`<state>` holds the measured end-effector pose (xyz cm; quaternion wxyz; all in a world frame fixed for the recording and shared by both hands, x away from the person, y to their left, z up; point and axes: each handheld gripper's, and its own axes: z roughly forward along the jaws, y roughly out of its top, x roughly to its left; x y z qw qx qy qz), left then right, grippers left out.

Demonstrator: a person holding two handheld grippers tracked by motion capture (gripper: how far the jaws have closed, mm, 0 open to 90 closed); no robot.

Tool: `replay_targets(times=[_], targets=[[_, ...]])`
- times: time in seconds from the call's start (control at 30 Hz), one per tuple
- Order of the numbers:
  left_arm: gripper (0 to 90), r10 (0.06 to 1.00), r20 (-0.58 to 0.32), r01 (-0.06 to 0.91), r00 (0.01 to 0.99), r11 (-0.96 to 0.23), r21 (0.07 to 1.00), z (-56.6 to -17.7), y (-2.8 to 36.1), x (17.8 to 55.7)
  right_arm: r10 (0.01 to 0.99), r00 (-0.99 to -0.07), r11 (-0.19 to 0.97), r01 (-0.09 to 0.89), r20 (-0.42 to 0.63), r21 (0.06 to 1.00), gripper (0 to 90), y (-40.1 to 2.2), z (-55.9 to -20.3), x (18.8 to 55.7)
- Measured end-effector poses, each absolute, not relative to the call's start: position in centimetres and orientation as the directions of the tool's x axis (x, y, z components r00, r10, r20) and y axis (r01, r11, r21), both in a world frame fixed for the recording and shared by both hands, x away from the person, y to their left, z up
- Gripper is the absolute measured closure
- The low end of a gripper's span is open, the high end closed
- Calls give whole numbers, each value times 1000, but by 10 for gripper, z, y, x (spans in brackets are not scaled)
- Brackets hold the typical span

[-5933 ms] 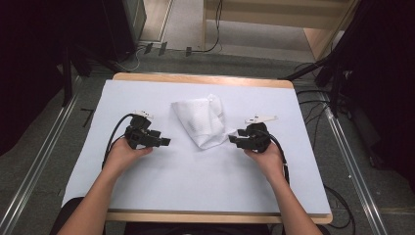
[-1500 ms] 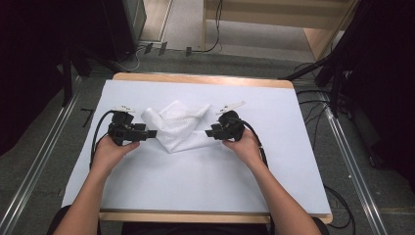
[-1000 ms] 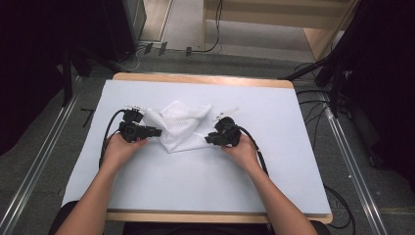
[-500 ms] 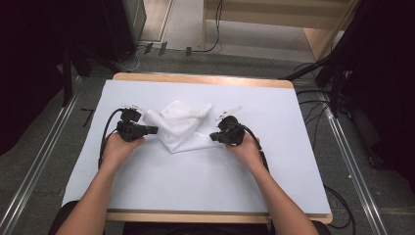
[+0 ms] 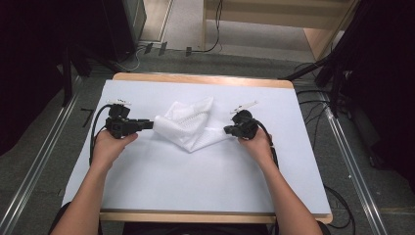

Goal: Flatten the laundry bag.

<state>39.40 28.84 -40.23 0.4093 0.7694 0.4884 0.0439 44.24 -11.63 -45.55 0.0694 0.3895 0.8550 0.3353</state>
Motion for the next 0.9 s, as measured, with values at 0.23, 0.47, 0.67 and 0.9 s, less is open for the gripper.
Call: replay_targets(times=[0.23, 0.47, 0.67, 0.9], targets=[[498, 764, -295, 682, 574, -247, 688, -399, 269, 399, 710, -688, 468, 621, 151, 629, 900, -117, -455, 444], [538, 756, -310, 710, 576, -275, 648, -410, 258, 412, 704, -692, 469, 624, 163, 625, 900, -117, -455, 443], [900, 747, -326, 716, 579, -275, 642, -409, 255, 410, 711, -683, 464, 633, 166, 619, 900, -119, -454, 442], [900, 760, -340, 730, 553, -247, 637, -410, 274, 404, 733, -663, 455, 642, 149, 617, 900, -129, -452, 441]])
